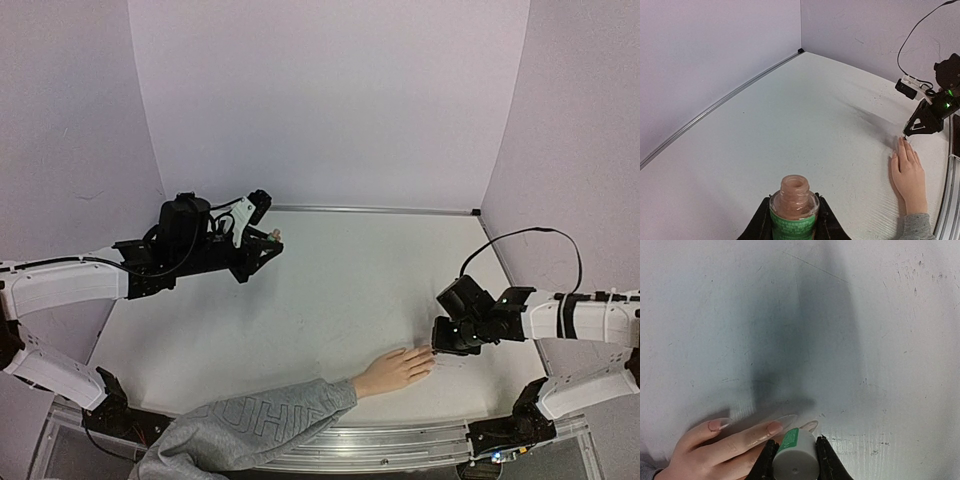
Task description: Paint the nails
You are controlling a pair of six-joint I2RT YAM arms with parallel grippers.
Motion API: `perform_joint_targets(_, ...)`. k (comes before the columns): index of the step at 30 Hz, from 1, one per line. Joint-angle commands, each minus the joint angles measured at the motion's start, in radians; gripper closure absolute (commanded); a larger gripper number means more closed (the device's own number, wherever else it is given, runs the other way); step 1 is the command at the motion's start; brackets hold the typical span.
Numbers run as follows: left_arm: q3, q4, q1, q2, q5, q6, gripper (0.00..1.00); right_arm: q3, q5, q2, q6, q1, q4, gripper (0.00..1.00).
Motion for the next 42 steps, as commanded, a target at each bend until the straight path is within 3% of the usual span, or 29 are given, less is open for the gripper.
perform_joint_targets(1,0.012,0.061,0.006,-0.020,-0.006,0.000,1.00,0.008,0.029,0.012,0.013,-0.002,-0.021,1.00)
perform_joint_targets(29,0.024,0.061,0.006,0.011,-0.010,0.012,1.00,0.027,0.132,0.053,0.060,-0.002,-0.034,1.00)
perform_joint_targets(42,0.013,0.061,0.006,-0.017,0.000,-0.001,1.00,0.057,0.088,-0.048,0.039,-0.001,-0.120,1.00)
